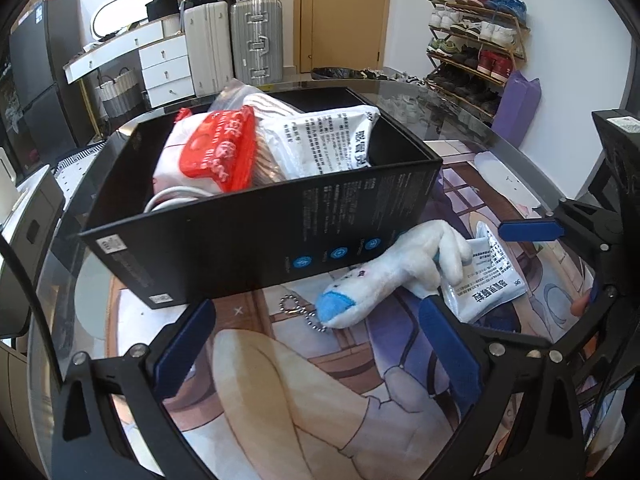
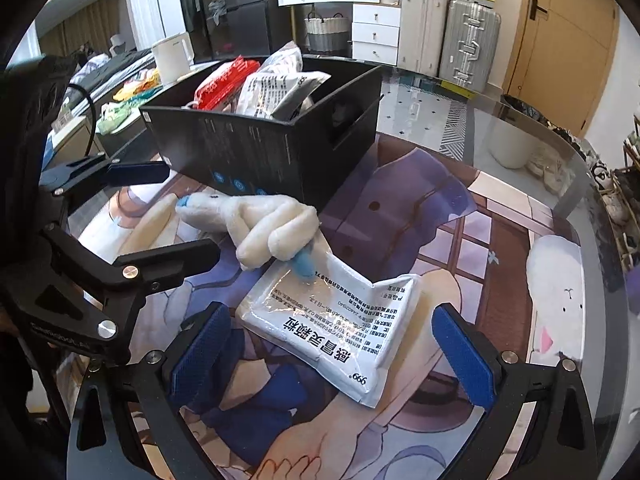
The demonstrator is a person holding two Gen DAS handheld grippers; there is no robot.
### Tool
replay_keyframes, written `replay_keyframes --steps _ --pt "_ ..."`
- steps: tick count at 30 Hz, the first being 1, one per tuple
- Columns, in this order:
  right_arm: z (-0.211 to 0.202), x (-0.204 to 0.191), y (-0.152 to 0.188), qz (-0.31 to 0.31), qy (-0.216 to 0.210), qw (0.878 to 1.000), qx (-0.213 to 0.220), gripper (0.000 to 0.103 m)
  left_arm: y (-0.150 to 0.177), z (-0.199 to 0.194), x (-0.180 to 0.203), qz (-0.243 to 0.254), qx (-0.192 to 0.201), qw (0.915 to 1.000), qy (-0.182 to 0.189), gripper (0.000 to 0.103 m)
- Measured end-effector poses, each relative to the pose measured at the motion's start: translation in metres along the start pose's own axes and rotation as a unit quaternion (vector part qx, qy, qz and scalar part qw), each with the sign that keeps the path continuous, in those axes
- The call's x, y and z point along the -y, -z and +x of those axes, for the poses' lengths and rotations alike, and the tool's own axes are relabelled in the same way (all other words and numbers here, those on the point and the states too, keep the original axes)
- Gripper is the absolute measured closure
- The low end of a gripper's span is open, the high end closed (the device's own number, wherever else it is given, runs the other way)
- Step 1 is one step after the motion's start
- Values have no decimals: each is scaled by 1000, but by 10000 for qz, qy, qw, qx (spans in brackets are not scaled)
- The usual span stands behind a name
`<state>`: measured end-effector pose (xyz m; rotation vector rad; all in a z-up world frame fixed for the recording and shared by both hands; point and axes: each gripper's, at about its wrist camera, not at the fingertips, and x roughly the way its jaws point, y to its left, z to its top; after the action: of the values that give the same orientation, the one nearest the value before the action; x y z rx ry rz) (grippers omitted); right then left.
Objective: Organize soft objects
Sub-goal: 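Grasp the white plush toy with the left gripper while the right grasps the second white packet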
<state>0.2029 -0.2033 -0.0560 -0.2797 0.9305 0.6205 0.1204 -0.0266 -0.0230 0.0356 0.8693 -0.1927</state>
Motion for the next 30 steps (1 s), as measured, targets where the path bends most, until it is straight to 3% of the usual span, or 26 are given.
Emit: replay_keyframes --steps 3,12,16,19,30 --pt "4 -1 0 -144 60 9999 -47 1 -2 1 3 62 5 10000 45 2" --pt "7 1 0 -315 10 9995 -84 1 -6 9 9 241 -198 9991 294 26" --pt "8 1 -1 -365 -23 9993 -94 1 -7 10 15 359 -224 9987 299 48" --pt "9 0 -2 -428 -66 9990 -112 1 -8 8 17 436 -216 9982 336 58" --pt "14 3 -10 -706 -348 9966 -240 1 1 -2 17 622 -215 9973 340 74"
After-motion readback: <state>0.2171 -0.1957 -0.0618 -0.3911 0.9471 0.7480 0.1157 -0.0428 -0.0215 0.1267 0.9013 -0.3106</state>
